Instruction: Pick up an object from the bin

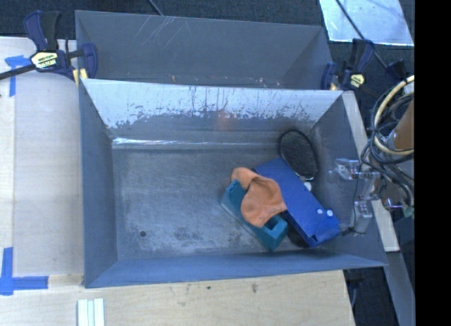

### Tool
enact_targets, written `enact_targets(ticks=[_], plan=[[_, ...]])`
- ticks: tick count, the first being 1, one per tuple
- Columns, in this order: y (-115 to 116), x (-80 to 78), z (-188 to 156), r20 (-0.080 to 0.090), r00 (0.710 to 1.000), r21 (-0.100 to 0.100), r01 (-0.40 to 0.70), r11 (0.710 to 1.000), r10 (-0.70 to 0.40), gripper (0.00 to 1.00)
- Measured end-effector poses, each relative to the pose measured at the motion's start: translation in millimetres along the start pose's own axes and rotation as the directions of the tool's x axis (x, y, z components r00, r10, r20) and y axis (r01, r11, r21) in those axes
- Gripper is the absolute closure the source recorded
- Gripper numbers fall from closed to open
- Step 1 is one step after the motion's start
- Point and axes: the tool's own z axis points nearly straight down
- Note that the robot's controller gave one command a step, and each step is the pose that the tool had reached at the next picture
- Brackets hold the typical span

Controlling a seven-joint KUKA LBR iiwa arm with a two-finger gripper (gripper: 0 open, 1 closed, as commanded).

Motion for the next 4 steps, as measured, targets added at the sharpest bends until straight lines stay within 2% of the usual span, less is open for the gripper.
enact_targets(ticks=[1,2,3,4], plan=[[1,-1.8,-5,0.009,1.0,0.002,0.004,1.0,-0.004,0.0],[3,-11.4,56,0.01,0.989,0.001,-0.147,0.989,0.147,0.0],[0,-10.6,125,-0.003,0.965,-0.006,-0.262,0.965,0.262,0.0],[7,-8.8,125,0.003,0.884,-0.017,-0.468,0.884,0.468,0.0]])
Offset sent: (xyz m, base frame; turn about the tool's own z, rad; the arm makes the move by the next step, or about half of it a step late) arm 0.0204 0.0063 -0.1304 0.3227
